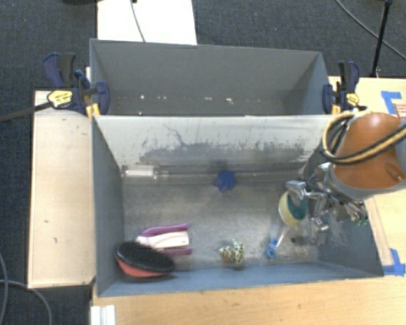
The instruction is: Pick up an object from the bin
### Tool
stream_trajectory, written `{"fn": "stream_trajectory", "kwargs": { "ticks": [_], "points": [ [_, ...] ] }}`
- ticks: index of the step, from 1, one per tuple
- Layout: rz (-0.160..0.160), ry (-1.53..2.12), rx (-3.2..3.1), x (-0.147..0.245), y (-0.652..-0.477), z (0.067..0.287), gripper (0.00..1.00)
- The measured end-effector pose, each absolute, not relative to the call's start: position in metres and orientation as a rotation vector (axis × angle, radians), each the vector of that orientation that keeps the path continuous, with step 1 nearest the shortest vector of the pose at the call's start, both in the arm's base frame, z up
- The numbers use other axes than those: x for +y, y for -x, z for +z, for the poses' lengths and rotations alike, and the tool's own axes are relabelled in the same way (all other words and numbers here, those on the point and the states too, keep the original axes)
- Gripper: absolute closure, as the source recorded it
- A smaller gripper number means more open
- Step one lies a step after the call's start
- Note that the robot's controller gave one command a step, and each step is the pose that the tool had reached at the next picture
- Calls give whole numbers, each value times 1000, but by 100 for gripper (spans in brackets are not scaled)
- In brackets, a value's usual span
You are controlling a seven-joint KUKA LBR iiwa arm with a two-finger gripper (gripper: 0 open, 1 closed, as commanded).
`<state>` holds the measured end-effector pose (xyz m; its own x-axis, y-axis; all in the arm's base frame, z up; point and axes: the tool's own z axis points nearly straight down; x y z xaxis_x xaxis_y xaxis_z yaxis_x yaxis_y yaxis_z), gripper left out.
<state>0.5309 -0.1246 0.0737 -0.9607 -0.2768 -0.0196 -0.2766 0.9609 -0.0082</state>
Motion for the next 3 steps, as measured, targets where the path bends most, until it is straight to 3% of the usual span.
{"fn": "stream_trajectory", "kwargs": {
  "ticks": [1, 3],
  "points": [
    [-12, 443, 3092, -126, -531, 75, 100],
    [-12, 455, 3091, -126, -530, 74, 100]
  ]
}}
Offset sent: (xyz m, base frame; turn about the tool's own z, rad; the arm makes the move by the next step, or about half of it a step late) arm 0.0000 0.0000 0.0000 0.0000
